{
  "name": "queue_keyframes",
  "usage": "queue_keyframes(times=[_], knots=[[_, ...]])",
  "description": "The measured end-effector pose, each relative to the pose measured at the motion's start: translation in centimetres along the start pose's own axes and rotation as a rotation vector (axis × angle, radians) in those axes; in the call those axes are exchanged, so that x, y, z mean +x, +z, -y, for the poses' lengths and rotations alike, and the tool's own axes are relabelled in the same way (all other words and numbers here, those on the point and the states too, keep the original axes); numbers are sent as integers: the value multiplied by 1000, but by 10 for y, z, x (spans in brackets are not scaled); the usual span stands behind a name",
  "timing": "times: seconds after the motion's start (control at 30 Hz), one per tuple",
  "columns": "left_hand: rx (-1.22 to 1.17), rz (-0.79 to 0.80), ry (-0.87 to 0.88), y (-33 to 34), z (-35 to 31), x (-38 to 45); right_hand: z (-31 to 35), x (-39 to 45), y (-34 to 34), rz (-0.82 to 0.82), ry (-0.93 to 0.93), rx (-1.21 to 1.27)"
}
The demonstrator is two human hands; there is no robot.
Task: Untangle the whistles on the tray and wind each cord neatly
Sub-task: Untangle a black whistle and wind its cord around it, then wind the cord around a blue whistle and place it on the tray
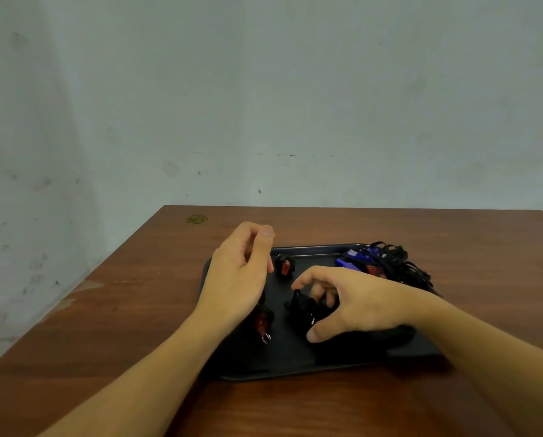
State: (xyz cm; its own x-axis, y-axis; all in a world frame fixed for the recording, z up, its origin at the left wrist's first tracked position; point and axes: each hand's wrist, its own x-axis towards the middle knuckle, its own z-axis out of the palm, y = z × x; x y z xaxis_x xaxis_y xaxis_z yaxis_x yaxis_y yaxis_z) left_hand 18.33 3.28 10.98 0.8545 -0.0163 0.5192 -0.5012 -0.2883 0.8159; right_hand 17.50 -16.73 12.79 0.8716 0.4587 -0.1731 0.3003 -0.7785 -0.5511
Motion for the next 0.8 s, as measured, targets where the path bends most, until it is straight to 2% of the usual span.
queue_keyframes(times=[0.47,0.53,0.7,0.8], knots=[[54,27,40,1,2,-1,-3,-12,4,-82,-61,-11],[72,26,42,1,3,-1,-3,-16,-1,-150,-73,-19],[123,23,31,1,4,-2,-34,-13,-25,-460,-75,-5],[161,14,37,1,5,-3,-59,-10,-31,-497,33,-26]])
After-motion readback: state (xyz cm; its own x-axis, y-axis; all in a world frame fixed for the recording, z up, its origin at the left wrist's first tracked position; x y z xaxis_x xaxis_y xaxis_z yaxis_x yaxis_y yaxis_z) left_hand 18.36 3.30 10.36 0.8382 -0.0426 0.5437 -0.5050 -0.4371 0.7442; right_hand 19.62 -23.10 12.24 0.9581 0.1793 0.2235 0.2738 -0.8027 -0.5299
